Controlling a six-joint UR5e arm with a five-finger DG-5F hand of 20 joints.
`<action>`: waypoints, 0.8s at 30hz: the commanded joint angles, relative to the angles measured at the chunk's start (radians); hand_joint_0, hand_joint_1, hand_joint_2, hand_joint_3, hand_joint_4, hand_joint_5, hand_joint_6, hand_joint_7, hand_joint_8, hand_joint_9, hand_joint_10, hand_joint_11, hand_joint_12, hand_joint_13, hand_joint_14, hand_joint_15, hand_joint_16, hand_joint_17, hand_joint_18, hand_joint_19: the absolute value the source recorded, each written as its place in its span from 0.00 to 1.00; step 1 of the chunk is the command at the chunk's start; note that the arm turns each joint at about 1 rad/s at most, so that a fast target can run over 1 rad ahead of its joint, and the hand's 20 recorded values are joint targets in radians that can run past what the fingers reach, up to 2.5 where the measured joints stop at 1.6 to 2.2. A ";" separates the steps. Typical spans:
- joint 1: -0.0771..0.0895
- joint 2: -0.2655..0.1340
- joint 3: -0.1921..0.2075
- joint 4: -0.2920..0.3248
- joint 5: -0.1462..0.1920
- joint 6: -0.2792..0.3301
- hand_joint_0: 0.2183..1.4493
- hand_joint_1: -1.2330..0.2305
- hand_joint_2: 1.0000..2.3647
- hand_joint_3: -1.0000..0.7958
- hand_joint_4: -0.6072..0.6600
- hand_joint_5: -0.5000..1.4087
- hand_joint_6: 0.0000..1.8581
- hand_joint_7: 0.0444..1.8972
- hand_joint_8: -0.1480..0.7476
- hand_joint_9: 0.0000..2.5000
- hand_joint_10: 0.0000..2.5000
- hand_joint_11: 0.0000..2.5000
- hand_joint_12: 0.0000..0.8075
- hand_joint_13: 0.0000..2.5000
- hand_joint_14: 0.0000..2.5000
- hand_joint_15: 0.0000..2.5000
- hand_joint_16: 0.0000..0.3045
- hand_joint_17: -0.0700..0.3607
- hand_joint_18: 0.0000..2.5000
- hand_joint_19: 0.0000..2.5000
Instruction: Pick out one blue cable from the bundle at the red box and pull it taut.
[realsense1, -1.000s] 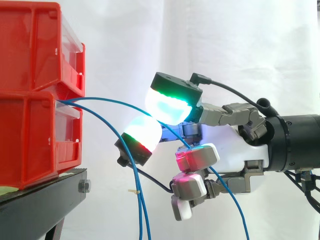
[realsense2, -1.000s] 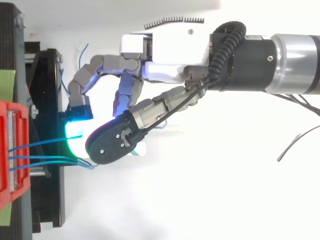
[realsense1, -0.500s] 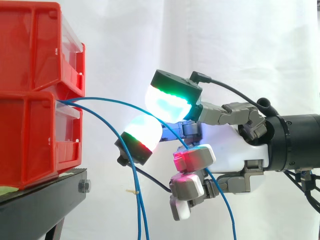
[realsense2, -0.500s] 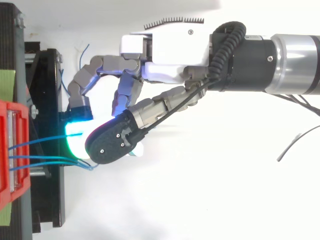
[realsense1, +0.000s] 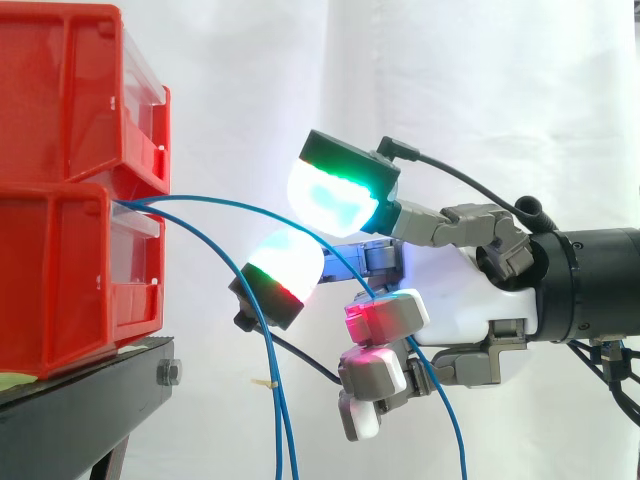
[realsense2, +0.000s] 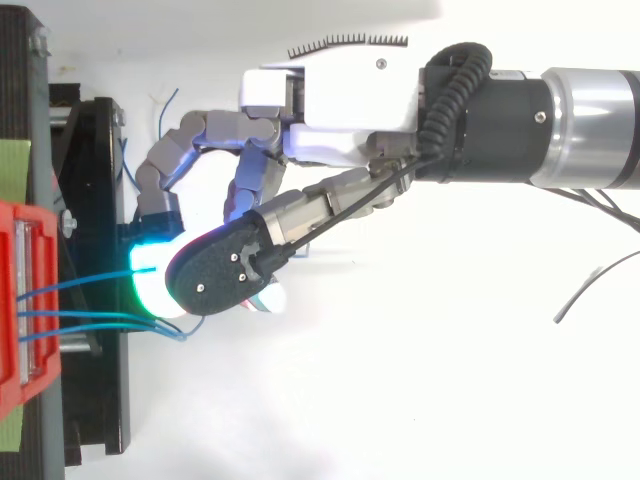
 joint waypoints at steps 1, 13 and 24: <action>0.000 0.000 0.000 0.000 0.000 0.000 0.29 0.50 0.01 0.37 0.48 0.18 0.49 0.46 0.46 0.53 0.01 0.38 0.44 0.45 0.01 0.31 0.18 0.45 0.32 0.30; 0.000 0.000 0.002 0.000 0.000 0.000 0.29 0.45 0.01 0.45 0.49 0.19 0.50 0.45 0.49 0.54 0.01 0.37 0.47 0.47 0.01 0.31 0.20 0.48 0.34 0.28; 0.000 0.000 0.002 0.000 0.000 0.000 0.29 0.43 0.01 0.47 0.46 0.18 0.50 0.47 0.48 0.52 0.01 0.37 0.45 0.46 0.01 0.30 0.19 0.47 0.34 0.28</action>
